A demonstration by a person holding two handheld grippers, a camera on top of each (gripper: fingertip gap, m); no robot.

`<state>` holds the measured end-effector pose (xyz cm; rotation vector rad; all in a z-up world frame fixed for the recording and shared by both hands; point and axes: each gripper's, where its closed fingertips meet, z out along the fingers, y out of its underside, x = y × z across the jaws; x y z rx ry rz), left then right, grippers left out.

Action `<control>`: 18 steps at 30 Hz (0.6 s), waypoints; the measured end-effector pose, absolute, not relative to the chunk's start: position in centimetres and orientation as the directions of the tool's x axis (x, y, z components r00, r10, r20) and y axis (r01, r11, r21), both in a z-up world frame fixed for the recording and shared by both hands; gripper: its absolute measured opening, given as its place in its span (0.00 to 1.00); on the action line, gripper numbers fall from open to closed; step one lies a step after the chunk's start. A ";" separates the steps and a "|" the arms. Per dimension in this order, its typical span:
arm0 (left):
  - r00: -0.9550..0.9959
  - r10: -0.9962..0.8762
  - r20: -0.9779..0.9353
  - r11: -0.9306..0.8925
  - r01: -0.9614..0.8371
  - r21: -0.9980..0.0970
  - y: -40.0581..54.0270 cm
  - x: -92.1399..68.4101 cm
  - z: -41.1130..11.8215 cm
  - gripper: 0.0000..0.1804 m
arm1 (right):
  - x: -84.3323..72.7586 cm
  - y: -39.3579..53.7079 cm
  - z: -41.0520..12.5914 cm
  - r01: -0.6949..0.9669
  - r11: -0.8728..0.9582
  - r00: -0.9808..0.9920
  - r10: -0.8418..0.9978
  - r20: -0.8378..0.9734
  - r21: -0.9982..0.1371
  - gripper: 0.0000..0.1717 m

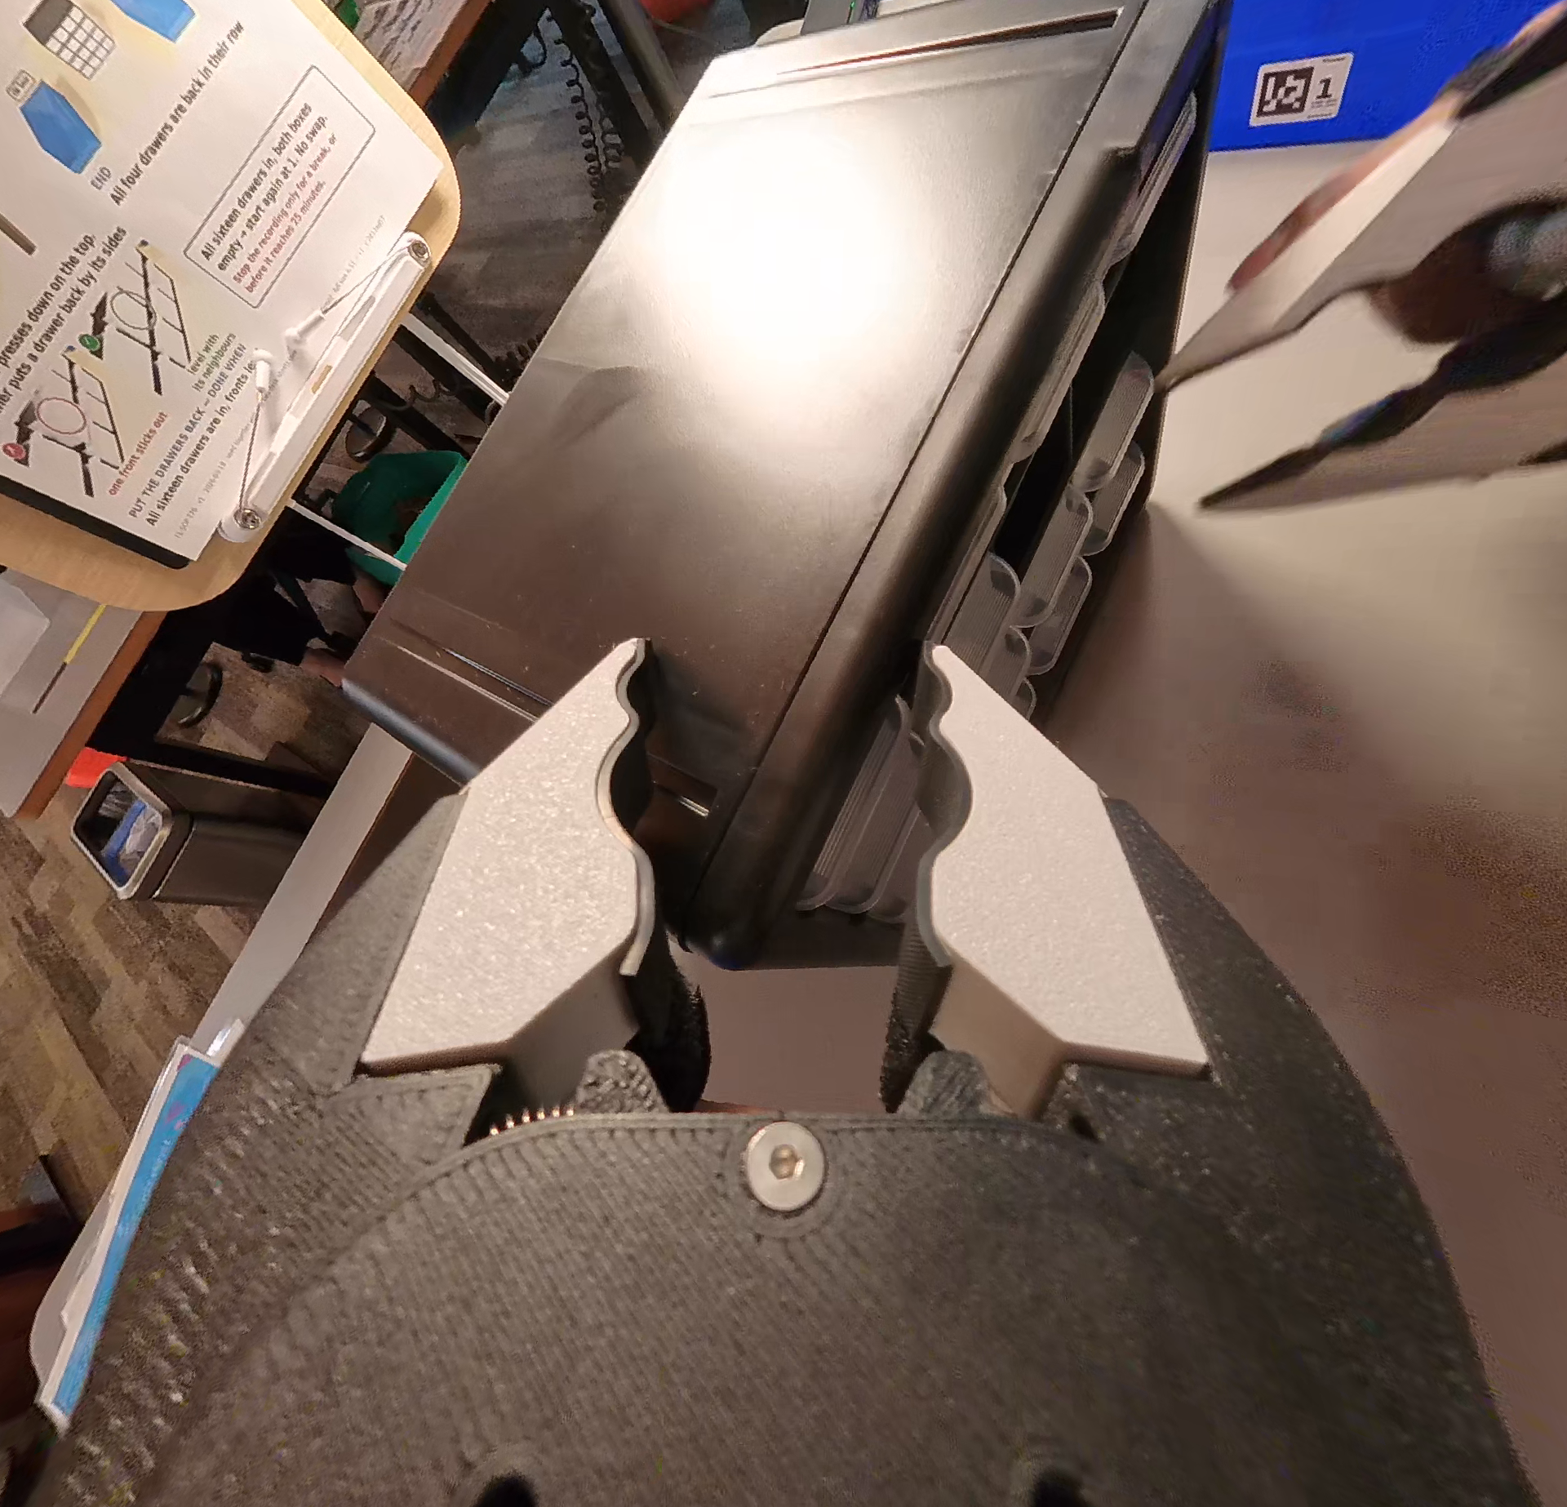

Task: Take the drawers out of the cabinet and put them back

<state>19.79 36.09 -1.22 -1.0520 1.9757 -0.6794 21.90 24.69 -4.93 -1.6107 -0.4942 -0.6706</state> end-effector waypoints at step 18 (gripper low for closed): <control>-0.356 -0.854 -0.378 0.510 -0.431 -0.745 36.1 19.8 -1.2 0.34 | 20.3 31.4 -6.3 0.930 -0.191 0.281 -0.182 0.942 -0.314 0.08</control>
